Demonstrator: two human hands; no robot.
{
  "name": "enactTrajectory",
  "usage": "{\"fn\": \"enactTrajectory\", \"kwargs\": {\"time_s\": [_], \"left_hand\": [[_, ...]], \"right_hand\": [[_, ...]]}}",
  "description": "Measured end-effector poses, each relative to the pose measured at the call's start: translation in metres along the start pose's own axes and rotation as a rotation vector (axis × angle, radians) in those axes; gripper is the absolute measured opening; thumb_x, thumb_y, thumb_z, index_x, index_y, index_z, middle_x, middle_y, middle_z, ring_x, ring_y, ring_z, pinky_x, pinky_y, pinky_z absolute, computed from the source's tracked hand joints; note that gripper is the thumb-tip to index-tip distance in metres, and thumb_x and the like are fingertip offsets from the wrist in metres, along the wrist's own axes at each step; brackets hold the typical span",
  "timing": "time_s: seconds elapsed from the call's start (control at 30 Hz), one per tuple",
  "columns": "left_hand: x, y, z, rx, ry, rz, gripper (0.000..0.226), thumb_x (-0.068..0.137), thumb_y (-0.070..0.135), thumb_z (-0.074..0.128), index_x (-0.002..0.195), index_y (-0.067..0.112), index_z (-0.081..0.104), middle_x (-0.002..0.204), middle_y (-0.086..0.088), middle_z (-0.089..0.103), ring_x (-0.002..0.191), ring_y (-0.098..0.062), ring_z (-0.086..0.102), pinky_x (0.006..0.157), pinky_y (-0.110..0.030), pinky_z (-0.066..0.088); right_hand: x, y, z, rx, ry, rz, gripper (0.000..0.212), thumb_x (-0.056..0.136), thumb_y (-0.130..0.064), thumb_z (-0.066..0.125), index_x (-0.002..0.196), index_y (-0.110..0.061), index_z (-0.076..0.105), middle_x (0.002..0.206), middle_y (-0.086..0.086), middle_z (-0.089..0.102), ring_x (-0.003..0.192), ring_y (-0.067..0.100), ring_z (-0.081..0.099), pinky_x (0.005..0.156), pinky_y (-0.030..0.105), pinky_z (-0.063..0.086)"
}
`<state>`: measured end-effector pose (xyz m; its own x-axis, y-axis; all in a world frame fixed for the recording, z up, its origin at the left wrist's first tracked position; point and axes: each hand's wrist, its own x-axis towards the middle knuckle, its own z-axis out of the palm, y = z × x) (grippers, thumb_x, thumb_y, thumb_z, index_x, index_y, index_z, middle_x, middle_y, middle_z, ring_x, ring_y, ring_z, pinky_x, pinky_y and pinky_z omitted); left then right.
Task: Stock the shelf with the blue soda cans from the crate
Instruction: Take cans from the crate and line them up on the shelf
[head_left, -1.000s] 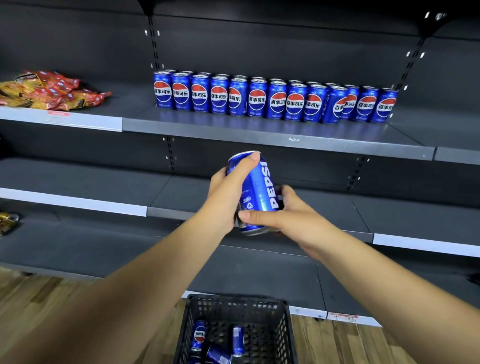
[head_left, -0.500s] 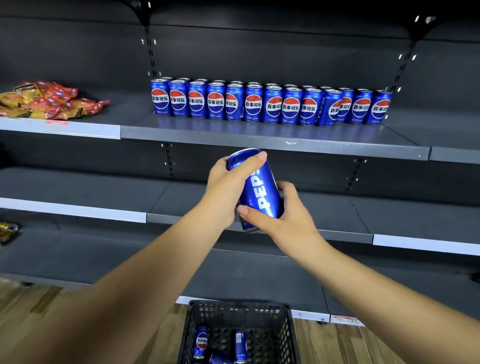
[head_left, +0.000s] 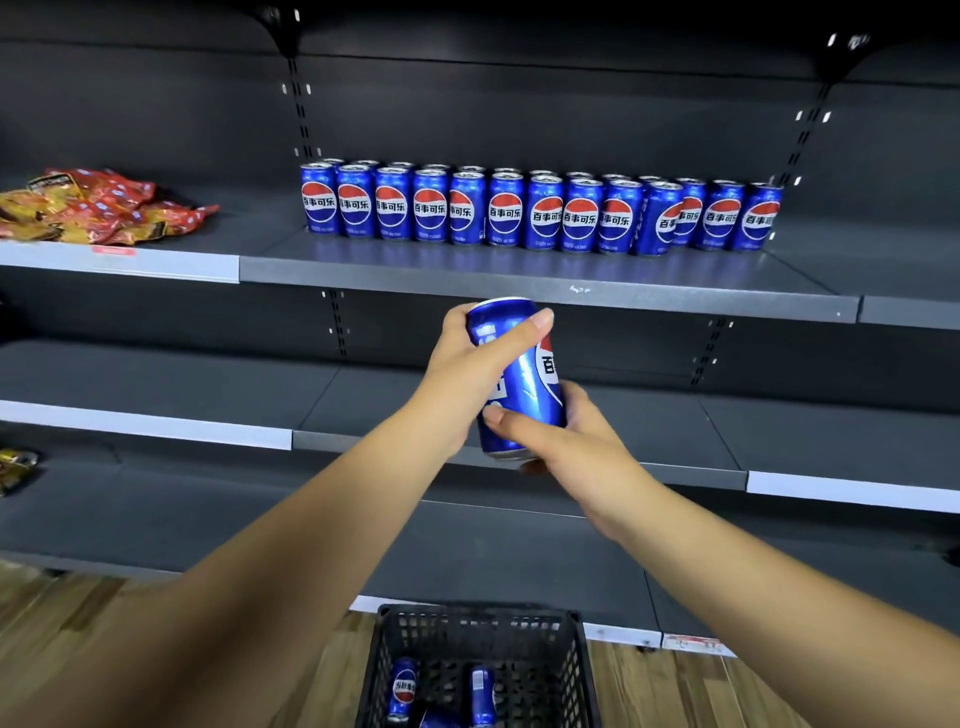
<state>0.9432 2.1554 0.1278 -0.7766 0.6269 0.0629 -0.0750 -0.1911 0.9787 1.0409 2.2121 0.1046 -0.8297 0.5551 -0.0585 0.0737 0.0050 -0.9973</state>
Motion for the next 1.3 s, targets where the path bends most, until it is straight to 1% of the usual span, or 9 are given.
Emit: {"fn": "enactTrajectory", "kwargs": {"time_s": [0.17,0.33,0.47,0.57,0.7,0.8,0.87,1.03,1.3], "left_hand": [[0.005,-0.003,0.002,0.003,0.078,0.039,0.036,0.077,0.027,0.076,0.106,0.013,0.059,0.102,-0.008,0.069,0.089,-0.022,0.069,0.077,-0.036,0.058],[0.013,-0.004,-0.011,-0.083,-0.039,0.106,0.013,0.077,0.013,0.073,0.089,0.01,0.069,0.077,-0.004,0.072,0.069,-0.016,0.068,0.061,-0.025,0.055],[0.023,-0.009,-0.02,-0.181,-0.168,0.049,0.009,0.069,0.019,0.072,0.076,0.014,0.073,0.074,-0.005,0.072,0.068,-0.016,0.068,0.068,-0.031,0.057],[0.028,-0.014,-0.019,-0.212,-0.229,0.019,0.02,0.067,0.023,0.068,0.082,0.01,0.069,0.073,-0.005,0.071,0.067,-0.017,0.067,0.068,-0.033,0.056],[0.032,-0.019,-0.015,-0.126,-0.245,0.055,0.02,0.07,0.025,0.077,0.084,0.012,0.07,0.077,-0.003,0.072,0.071,-0.016,0.068,0.071,-0.033,0.057],[0.04,-0.018,-0.011,-0.014,-0.256,0.126,0.013,0.08,0.024,0.068,0.087,0.013,0.069,0.077,0.002,0.072,0.073,-0.009,0.067,0.069,-0.023,0.054],[0.049,-0.019,-0.006,0.027,-0.235,0.134,0.009,0.088,0.023,0.062,0.086,0.016,0.069,0.076,0.008,0.072,0.073,-0.006,0.066,0.07,-0.02,0.053],[0.089,-0.03,0.013,0.081,-0.079,0.107,0.018,0.09,0.017,0.061,0.073,0.016,0.066,0.073,-0.001,0.065,0.074,-0.017,0.059,0.079,-0.036,0.048],[0.151,-0.063,0.081,0.219,-0.027,0.117,0.025,0.088,0.001,0.053,0.071,0.017,0.062,0.068,0.0,0.063,0.064,-0.011,0.058,0.071,-0.026,0.048]], "right_hand": [[-0.001,-0.003,0.001,-0.107,0.094,-0.092,0.047,0.076,-0.02,0.078,0.107,-0.012,0.044,0.091,-0.007,0.06,0.058,-0.006,0.059,0.055,0.009,0.045],[0.004,-0.015,-0.014,-0.175,0.047,0.006,0.049,0.073,-0.037,0.077,0.108,-0.018,0.049,0.099,-0.01,0.062,0.083,0.008,0.062,0.069,0.02,0.044],[0.01,-0.016,-0.024,-0.242,-0.071,0.055,0.059,0.059,-0.036,0.083,0.109,-0.019,0.058,0.1,-0.007,0.069,0.079,0.006,0.062,0.071,0.024,0.044],[0.015,-0.013,-0.022,-0.268,-0.112,0.053,0.054,0.055,-0.033,0.077,0.106,-0.023,0.062,0.091,-0.01,0.071,0.073,0.004,0.061,0.067,0.022,0.044],[0.021,-0.007,-0.022,-0.211,-0.031,0.063,0.042,0.069,-0.017,0.082,0.107,-0.017,0.064,0.088,-0.006,0.071,0.07,0.006,0.062,0.063,0.02,0.045],[0.025,-0.002,-0.025,-0.141,0.068,0.049,0.037,0.071,-0.01,0.079,0.106,-0.011,0.064,0.087,-0.001,0.072,0.064,0.003,0.065,0.054,0.013,0.047],[0.029,0.001,-0.03,-0.127,0.15,0.035,0.038,0.068,-0.009,0.082,0.102,-0.01,0.065,0.086,0.0,0.074,0.069,0.007,0.069,0.06,0.016,0.053],[0.048,0.0,-0.058,-0.237,0.324,-0.019,0.047,0.06,-0.017,0.088,0.101,-0.013,0.064,0.092,-0.001,0.072,0.084,0.015,0.069,0.073,0.024,0.056],[0.106,-0.004,-0.136,-0.36,0.441,-0.139,0.062,0.055,-0.025,0.091,0.108,-0.012,0.062,0.098,-0.003,0.07,0.09,0.014,0.067,0.084,0.035,0.055]]}}
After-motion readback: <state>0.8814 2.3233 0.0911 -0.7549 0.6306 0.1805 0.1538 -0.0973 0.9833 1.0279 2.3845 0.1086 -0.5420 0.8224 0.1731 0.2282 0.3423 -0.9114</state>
